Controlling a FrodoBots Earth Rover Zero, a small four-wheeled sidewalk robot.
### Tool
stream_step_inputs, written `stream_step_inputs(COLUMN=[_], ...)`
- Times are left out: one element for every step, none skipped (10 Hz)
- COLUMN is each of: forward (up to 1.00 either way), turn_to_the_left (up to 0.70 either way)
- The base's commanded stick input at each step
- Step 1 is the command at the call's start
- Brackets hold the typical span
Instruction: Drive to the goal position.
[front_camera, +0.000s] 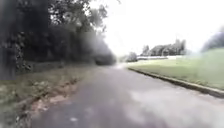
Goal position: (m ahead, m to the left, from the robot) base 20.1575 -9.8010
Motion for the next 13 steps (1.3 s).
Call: stream_step_inputs(forward=[1.0,1.0,1.0,1.0,1.0,1.0,1.0,1.0,1.0,1.0,1.0,1.0,1.0], turn_to_the_left=[0.0,0.0,0.0,0.0,0.0,0.0,0.0,0.0,0.0,0.0,0.0,0.0,0.0])
